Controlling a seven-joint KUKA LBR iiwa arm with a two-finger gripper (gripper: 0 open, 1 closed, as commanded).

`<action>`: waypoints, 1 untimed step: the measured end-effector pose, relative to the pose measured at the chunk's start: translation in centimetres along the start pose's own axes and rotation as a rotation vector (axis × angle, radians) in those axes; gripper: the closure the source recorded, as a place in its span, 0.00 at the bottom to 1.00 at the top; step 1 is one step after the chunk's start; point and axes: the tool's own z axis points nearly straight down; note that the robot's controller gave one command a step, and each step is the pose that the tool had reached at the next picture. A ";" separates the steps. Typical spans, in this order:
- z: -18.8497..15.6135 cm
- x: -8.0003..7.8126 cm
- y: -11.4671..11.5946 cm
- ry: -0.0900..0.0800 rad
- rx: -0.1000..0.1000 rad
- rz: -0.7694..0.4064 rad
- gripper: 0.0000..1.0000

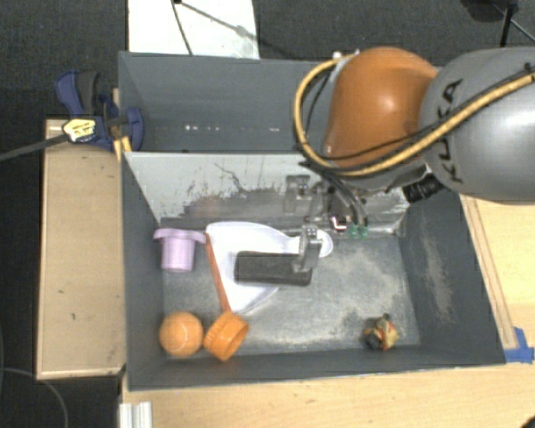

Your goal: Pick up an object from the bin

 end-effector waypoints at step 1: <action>-0.5 -0.1 -0.1 -0.008 0.000 0.003 0.00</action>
Offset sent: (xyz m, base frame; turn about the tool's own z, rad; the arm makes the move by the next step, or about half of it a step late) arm -0.0025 -0.0140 -0.0611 0.0886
